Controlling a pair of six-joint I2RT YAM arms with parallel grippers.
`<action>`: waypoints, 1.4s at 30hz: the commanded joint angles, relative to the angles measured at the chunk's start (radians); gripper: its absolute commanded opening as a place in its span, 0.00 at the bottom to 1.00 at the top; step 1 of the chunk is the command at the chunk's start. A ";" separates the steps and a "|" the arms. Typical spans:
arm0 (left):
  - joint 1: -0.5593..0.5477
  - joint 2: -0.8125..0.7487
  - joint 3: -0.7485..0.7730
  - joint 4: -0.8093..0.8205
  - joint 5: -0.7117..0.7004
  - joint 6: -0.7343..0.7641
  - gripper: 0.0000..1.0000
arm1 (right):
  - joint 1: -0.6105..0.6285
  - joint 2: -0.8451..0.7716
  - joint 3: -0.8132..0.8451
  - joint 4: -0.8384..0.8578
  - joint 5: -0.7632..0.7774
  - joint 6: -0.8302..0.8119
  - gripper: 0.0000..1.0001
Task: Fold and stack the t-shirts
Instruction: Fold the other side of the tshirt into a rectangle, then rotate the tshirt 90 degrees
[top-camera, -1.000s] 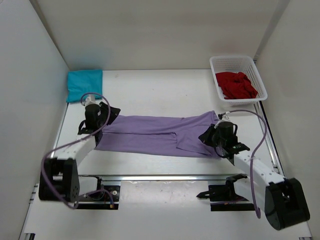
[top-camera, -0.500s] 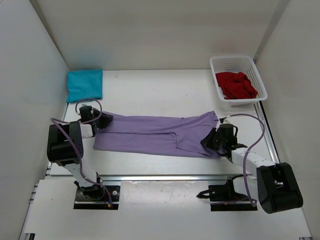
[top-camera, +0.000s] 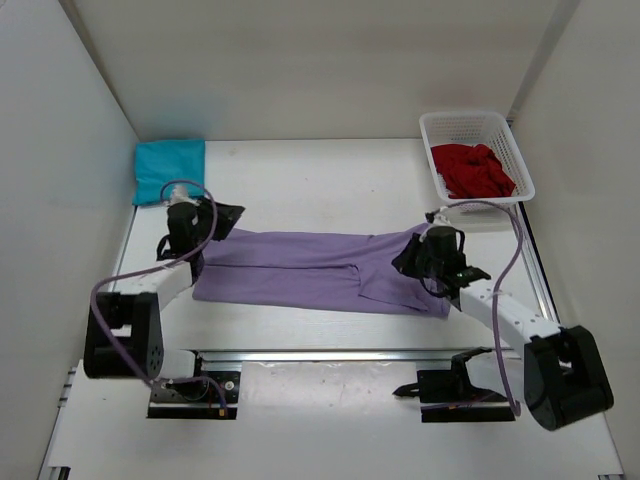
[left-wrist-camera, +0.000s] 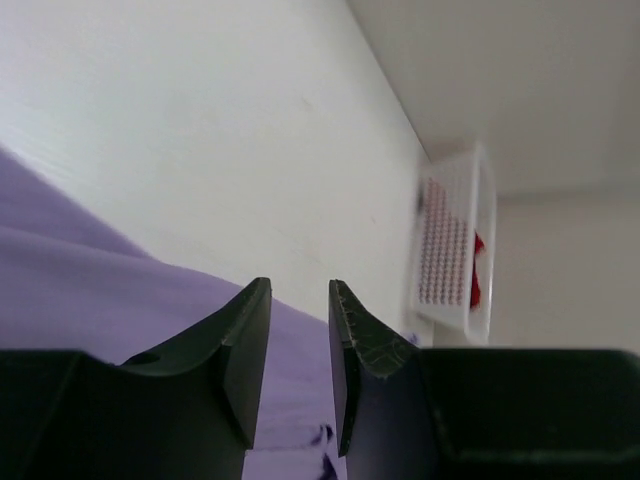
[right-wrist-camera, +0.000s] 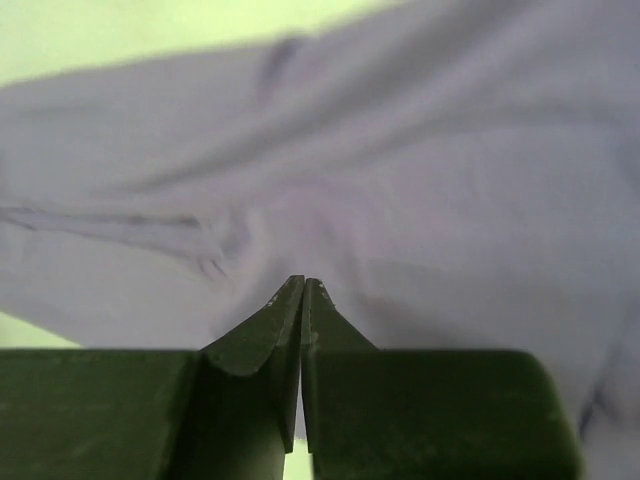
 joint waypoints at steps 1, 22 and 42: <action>-0.168 -0.101 0.010 -0.047 -0.032 0.069 0.40 | 0.008 0.150 0.080 0.091 0.040 -0.032 0.00; -0.357 -0.520 -0.277 -0.276 -0.001 0.211 0.43 | 0.048 1.598 2.068 -0.519 -0.306 -0.117 0.00; -0.322 -0.568 -0.219 -0.381 0.097 0.329 0.49 | 0.341 0.653 1.504 -0.813 0.153 -0.379 0.26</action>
